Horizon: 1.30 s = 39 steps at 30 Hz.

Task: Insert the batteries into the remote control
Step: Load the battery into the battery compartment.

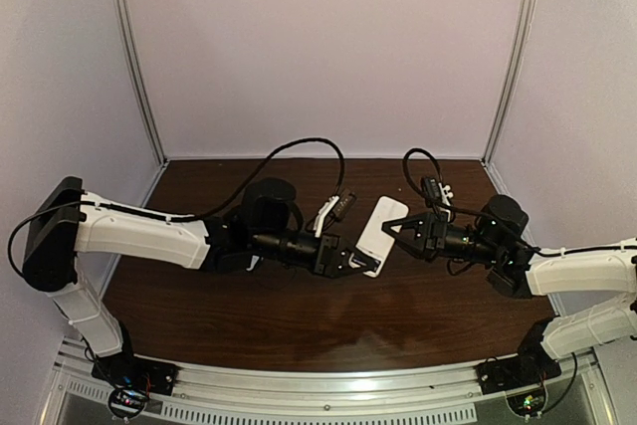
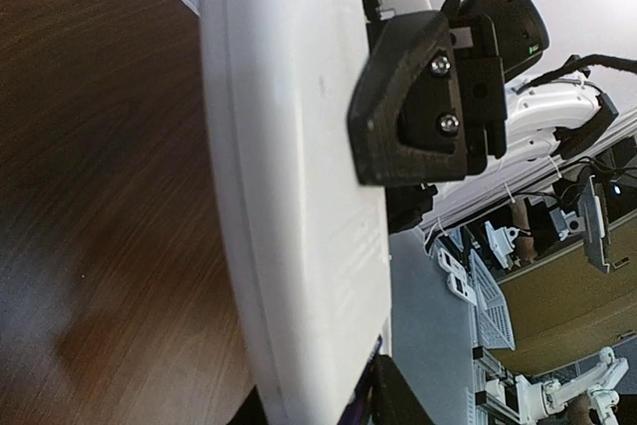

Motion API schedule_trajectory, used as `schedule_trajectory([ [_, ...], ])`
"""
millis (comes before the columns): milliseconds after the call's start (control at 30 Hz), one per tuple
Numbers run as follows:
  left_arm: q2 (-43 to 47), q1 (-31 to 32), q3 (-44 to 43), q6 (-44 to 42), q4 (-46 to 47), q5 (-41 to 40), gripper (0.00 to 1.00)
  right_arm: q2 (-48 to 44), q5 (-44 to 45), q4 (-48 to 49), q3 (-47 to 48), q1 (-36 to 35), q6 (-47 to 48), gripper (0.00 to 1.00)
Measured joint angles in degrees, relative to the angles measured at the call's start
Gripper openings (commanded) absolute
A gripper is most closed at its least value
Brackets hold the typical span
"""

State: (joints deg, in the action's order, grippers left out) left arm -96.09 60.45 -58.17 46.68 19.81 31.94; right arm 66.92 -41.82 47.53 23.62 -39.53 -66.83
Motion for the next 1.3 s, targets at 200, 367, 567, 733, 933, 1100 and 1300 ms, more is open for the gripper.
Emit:
schedule_trajectory([
  [200,0.02,-0.44,0.00,-1.88,-1.79,-0.33,0.43,-0.11,0.20,-2.32,0.02,0.04,1.07,0.00],
  [367,0.00,-1.97,-0.02,-3.39,-4.42,-1.11,0.48,-0.85,0.76,-6.84,0.46,0.04,2.34,0.00],
  [567,-0.48,-1.97,-0.90,-4.66,-5.35,-1.05,0.53,-0.98,0.74,-7.54,0.55,0.04,2.38,0.00],
  [733,-2.34,-1.20,-3.10,-4.98,-5.27,-0.57,0.52,-0.94,0.70,-7.50,0.57,0.02,2.38,0.00],
  [933,-2.93,-0.76,-3.48,-4.81,-4.83,-0.07,0.42,-0.52,0.74,-7.58,0.92,-0.04,2.40,0.00],
  [1100,-2.93,-0.55,-3.91,-4.83,-5.20,-0.20,0.34,-0.52,1.01,-8.15,1.18,-0.04,2.58,0.00],
  [1300,-2.97,-0.50,-5.05,-4.74,-7.76,-0.44,0.31,-0.52,1.07,-7.98,1.20,-0.04,3.45,0.00],
])
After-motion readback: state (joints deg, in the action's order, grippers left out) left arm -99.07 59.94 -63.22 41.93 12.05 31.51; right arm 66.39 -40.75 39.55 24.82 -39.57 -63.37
